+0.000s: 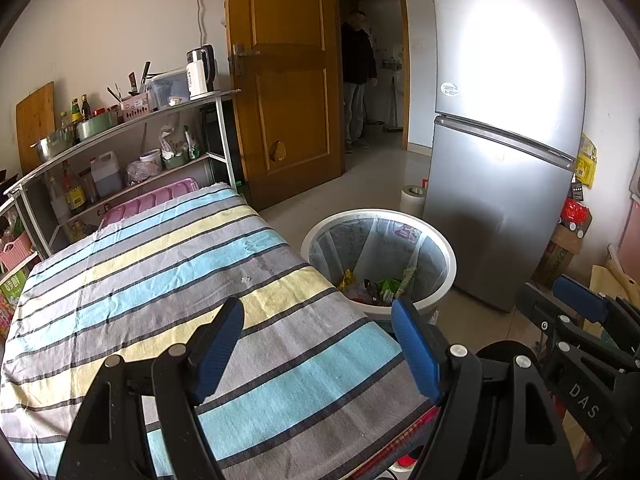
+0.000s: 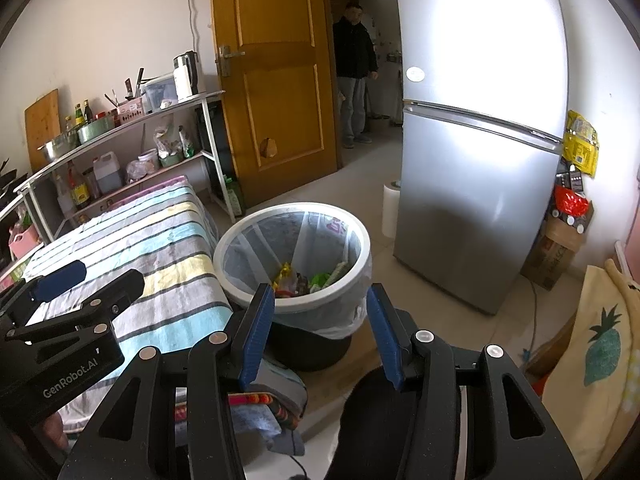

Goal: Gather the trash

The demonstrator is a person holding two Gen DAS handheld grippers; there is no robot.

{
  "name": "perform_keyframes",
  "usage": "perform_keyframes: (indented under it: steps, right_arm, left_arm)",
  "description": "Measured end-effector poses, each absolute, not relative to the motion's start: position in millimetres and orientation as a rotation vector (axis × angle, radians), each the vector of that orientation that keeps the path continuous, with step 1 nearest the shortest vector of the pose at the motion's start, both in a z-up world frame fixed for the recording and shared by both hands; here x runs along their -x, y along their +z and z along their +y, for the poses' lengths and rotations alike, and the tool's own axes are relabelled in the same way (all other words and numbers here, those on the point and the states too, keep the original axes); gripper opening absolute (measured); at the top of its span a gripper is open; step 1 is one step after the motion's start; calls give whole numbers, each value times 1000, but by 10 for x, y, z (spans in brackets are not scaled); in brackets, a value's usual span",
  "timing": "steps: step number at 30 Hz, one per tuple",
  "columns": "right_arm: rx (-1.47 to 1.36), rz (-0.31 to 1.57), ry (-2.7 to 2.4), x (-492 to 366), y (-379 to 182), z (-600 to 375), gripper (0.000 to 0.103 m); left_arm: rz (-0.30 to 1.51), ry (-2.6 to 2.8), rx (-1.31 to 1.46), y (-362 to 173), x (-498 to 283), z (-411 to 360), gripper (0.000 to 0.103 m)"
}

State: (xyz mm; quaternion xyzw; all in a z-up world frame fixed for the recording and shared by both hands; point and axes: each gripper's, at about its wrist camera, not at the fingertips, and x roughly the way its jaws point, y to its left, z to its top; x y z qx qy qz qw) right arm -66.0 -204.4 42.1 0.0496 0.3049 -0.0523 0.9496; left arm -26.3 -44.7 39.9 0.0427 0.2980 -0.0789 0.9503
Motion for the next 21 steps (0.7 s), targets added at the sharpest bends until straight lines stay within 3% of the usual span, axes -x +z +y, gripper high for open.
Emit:
perform_keyframes:
  steps: [21]
  right_arm:
    - [-99,619,-102,663,409,-2022,49]
  left_arm:
    - [607,-160,-90,398,287,-442,79]
